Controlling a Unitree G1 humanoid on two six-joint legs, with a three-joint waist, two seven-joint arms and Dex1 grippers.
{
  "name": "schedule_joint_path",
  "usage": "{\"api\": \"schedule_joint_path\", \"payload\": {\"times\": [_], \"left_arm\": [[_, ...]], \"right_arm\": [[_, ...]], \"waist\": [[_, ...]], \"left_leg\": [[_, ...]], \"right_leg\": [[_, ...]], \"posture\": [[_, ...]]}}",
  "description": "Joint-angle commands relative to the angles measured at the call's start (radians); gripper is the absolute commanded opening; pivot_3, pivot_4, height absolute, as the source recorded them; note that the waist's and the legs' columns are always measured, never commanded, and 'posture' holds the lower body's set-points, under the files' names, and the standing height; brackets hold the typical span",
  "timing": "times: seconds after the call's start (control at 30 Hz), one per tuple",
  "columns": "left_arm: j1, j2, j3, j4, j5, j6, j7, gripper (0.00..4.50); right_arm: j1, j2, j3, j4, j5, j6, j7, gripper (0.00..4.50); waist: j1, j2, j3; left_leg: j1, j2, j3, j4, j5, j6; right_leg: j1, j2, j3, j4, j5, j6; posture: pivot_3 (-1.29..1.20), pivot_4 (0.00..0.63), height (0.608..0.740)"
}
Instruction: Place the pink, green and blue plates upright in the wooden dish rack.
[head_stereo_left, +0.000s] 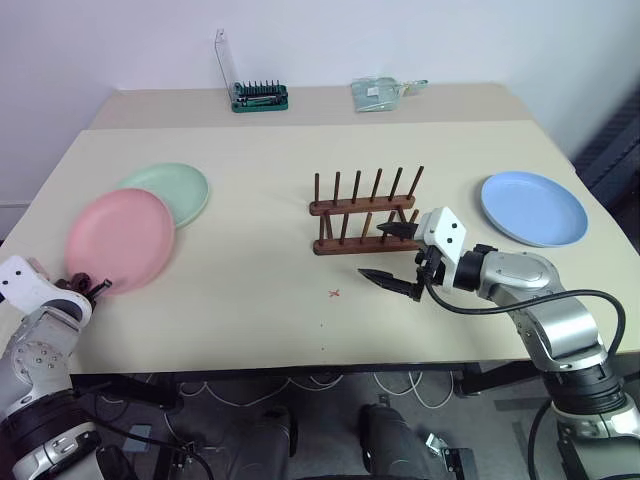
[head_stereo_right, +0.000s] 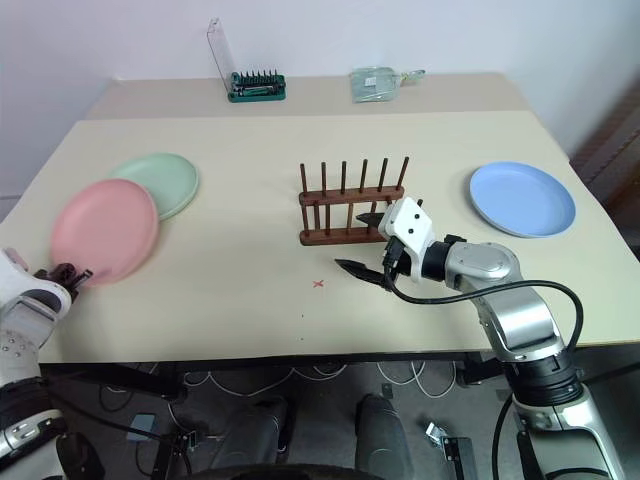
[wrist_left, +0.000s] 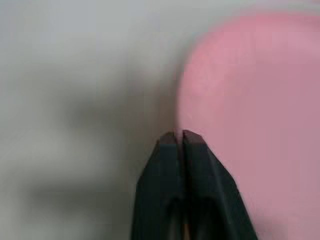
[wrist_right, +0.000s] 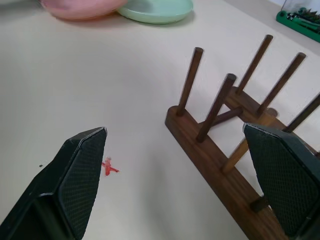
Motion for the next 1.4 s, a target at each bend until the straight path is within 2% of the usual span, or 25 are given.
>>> {"api": "schedule_joint_path", "payload": {"times": [0.03,0.2,0.33,0.47,0.53,0.6,0.7,0.83,1.07,1.1,1.13,1.17,1.37,1.4], "left_arm": [[-0.008,-0.012,0.024,-0.015,-0.031,-0.073,-0.038,0.08],[-0.030,-0.033,0.014,-0.124,-0.091,-0.179,-0.121,0.08],[-0.063,-0.011,-0.124,-0.284,-0.083,-0.188,-0.187,0.08],[-0.159,-0.036,-0.216,-0.340,-0.067,-0.171,-0.133,0.08],[-0.238,-0.050,-0.314,-0.355,-0.023,-0.168,-0.112,0.08],[-0.305,-0.059,-0.396,-0.358,0.029,-0.160,-0.090,0.08],[-0.389,-0.097,-0.476,-0.363,0.056,-0.147,-0.064,0.08],[-0.465,-0.148,-0.526,-0.355,0.050,-0.108,-0.042,0.08],[-0.480,-0.196,-0.569,-0.403,0.021,-0.048,-0.063,0.08],[-0.477,-0.198,-0.568,-0.408,0.018,-0.043,-0.066,0.00],[-0.475,-0.198,-0.567,-0.411,0.016,-0.040,-0.069,0.00],[-0.473,-0.197,-0.566,-0.413,0.017,-0.038,-0.071,0.00],[-0.477,-0.216,-0.527,-0.402,-0.007,-0.026,-0.057,0.00],[-0.485,-0.230,-0.508,-0.399,-0.025,-0.028,-0.049,0.31]], "right_arm": [[-0.001,-0.016,-0.037,-0.056,0.016,-0.003,-0.003,4.50],[-0.040,-0.042,-0.052,-0.078,0.019,-0.008,0.008,4.50],[-0.154,-0.025,-0.008,-0.116,0.045,0.048,0.010,4.50],[-0.260,0.025,0.092,-0.090,-0.124,-0.062,-0.069,4.50],[-0.339,0.028,0.189,0.003,-0.329,-0.212,-0.139,4.50],[-0.390,0.030,0.247,0.081,-0.455,-0.321,-0.178,4.50],[-0.428,0.052,0.273,0.147,-0.531,-0.421,-0.213,4.50],[-0.457,0.082,0.289,0.206,-0.610,-0.503,-0.244,4.50],[-0.497,0.093,0.311,0.320,-0.773,-0.594,-0.319,4.50],[-0.495,0.092,0.311,0.325,-0.786,-0.604,-0.322,3.96],[-0.492,0.093,0.311,0.330,-0.796,-0.611,-0.326,3.70],[-0.490,0.094,0.310,0.333,-0.804,-0.617,-0.327,3.26],[-0.483,0.100,0.303,0.345,-0.847,-0.650,-0.348,0.23],[-0.483,0.099,0.303,0.348,-0.863,-0.660,-0.361,0.01]], "waist": [[-0.001,0.000,0.000],[0.000,-0.001,0.001],[-0.001,-0.002,0.001],[-0.001,-0.003,0.001],[-0.003,-0.003,0.001],[-0.002,-0.003,0.001],[-0.001,-0.004,0.002],[-0.007,-0.004,0.002],[-0.007,-0.004,0.002],[-0.007,-0.004,0.002],[-0.007,-0.004,0.002],[-0.007,-0.004,0.002],[-0.008,-0.004,0.002],[-0.007,-0.004,0.002]], "left_leg": [[0.000,0.000,0.000,0.000,0.000,0.000],[0.000,0.000,0.000,0.000,0.000,0.000],[-0.001,0.000,0.000,0.000,0.000,0.000],[-0.001,0.000,0.000,0.000,0.000,-0.001],[-0.001,0.000,0.000,0.000,0.000,-0.001],[-0.001,0.000,0.001,0.000,0.001,-0.002],[-0.002,0.000,0.001,0.000,0.001,-0.002],[-0.002,0.000,0.001,-0.001,0.004,-0.007],[-0.002,0.000,0.001,-0.002,0.004,-0.007],[-0.002,0.000,0.001,-0.002,0.004,-0.007],[-0.002,0.000,0.001,-0.002,0.004,-0.007],[-0.002,0.000,0.001,-0.002,0.004,-0.007],[-0.002,0.000,0.001,-0.002,0.004,-0.007],[-0.002,0.000,0.001,-0.002,0.004,-0.007]], "right_leg": [[0.000,0.000,0.000,0.000,0.000,0.000],[0.000,0.000,0.000,0.000,0.000,0.000],[-0.001,0.000,0.000,0.000,0.000,0.000],[0.000,0.000,0.000,-0.001,0.000,0.000],[0.000,0.000,0.000,-0.001,0.000,0.000],[-0.001,0.000,0.000,0.000,0.000,0.000],[-0.001,0.000,0.000,-0.001,0.000,0.000],[-0.002,0.000,0.000,-0.001,0.000,0.000],[-0.003,0.000,0.001,0.000,0.000,0.000],[-0.003,0.000,0.001,0.000,0.000,0.000],[-0.003,0.000,0.001,0.000,0.000,0.000],[-0.003,0.000,0.001,0.000,0.000,0.000],[-0.003,0.001,0.001,0.000,0.000,0.000],[-0.003,0.001,0.001,0.000,0.000,0.000]], "posture": [[0.00,0.150,0.740],[0.00,0.150,0.740],[0.00,0.150,0.740],[0.00,0.150,0.740],[0.00,0.150,0.740],[0.00,0.150,0.740],[0.00,0.150,0.740],[0.00,0.150,0.740],[0.00,0.150,0.740],[0.00,0.150,0.740],[0.00,0.150,0.740],[0.00,0.150,0.740],[0.00,0.150,0.740],[0.00,0.150,0.740]]}}
